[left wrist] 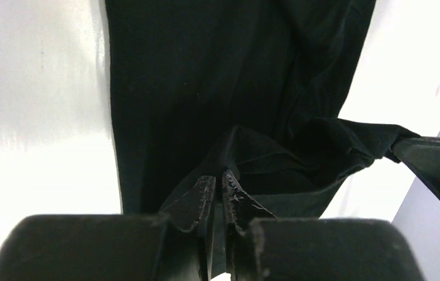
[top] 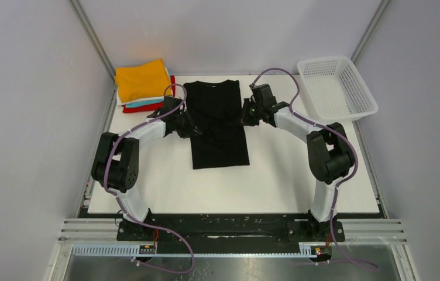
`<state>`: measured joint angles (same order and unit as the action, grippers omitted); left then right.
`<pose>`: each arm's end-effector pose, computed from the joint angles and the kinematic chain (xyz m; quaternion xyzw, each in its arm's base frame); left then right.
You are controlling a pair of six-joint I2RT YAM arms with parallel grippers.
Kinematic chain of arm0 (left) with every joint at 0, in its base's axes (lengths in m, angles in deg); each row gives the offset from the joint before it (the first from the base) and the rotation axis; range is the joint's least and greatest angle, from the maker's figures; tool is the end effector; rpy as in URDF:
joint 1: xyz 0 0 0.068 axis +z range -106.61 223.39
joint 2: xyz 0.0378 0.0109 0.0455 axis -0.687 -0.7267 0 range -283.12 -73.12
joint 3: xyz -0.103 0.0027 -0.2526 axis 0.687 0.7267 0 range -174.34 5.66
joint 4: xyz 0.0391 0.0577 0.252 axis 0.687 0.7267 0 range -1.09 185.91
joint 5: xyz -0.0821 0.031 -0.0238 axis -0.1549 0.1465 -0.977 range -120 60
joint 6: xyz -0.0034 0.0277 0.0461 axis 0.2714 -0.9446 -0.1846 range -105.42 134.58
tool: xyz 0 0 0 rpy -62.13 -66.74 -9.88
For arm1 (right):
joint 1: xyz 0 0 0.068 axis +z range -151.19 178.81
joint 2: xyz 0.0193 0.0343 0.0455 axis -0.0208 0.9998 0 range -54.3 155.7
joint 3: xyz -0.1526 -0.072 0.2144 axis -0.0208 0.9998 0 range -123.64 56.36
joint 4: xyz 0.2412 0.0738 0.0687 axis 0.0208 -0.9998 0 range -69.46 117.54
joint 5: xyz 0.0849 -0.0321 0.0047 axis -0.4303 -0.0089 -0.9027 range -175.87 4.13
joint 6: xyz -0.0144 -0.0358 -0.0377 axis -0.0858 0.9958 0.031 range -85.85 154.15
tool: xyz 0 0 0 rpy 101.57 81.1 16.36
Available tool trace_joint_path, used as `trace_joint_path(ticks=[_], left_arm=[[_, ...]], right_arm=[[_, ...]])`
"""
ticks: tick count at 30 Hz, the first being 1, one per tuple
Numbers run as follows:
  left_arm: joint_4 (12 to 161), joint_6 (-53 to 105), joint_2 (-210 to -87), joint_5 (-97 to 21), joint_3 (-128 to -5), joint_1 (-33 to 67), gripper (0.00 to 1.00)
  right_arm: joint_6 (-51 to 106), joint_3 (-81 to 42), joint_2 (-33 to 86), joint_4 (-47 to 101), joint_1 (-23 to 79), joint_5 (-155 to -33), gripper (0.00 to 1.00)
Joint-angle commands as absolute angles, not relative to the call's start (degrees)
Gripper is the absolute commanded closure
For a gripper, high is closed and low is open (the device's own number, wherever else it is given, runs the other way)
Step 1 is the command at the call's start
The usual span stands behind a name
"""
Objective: Fold and stack the t-shirts
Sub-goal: Fold the folded rectangular tshirt in 1/3 of the way, then grab one side of the 2/3 rectangular tshirt with both arms
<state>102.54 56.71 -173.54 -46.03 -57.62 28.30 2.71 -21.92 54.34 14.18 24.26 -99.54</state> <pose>0.3526 -0.1053 0.1893 -0.1725 0.9178 -0.2745 0.2290 0.3797 0.1900 0.2165 0.0010 0.9142 0.2821 0.2909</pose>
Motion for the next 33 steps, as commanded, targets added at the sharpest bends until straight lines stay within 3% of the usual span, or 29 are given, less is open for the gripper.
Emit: trace_joint_path(ticks=[1, 2, 3, 4, 6, 7, 17, 22, 28, 33], left_arm=[[101.98, 57.29, -173.71, -43.87, -62.10, 29.27, 0.80], [102.48, 57.22, -173.45, -43.61, -63.06, 29.32, 0.58], [103.90, 57.25, -173.08, -43.12, -63.99, 29.33, 0.09], [104.76, 57.15, -172.26, -42.57, -64.72, 29.39, 0.03], [105.38, 56.95, -169.44, -41.34, -64.63, 29.36, 0.01], [105.30, 57.09, -167.49, -40.55, -63.65, 29.33, 0.01], [103.29, 59.35, -147.90, -40.07, -42.10, 28.54, 0.01], [104.33, 58.59, -146.98, -39.24, -35.78, 24.80, 0.01], [101.80, 59.11, -152.45, -40.45, -32.07, 23.30, 0.03], [100.87, 59.36, -156.48, -41.79, -32.03, 22.43, 0.19]], right_arm=[[5.00, -28.56, 58.46, 13.40, 23.38, -101.58, 0.78], [5.36, -29.80, 59.17, 12.70, 23.26, -101.58, 0.66], [5.78, -31.94, 59.56, 10.54, 23.08, -101.31, 0.55], [6.55, -33.22, 59.57, 9.67, 22.98, -101.40, 0.43], [7.92, -33.35, 57.83, 7.73, 22.98, -101.02, 0.03], [8.24, -31.90, 56.23, 7.93, 22.98, -100.80, 0.01], [1.95, 1.33, 35.45, 21.15, 22.98, -104.36, 0.00], [-2.09, 12.07, 34.74, 28.51, 23.07, -111.07, 0.01], [-2.65, 13.49, 37.85, 27.97, 23.15, -110.44, 0.22], [-1.65, 13.03, 39.60, 24.97, 23.14, -108.06, 0.33]])
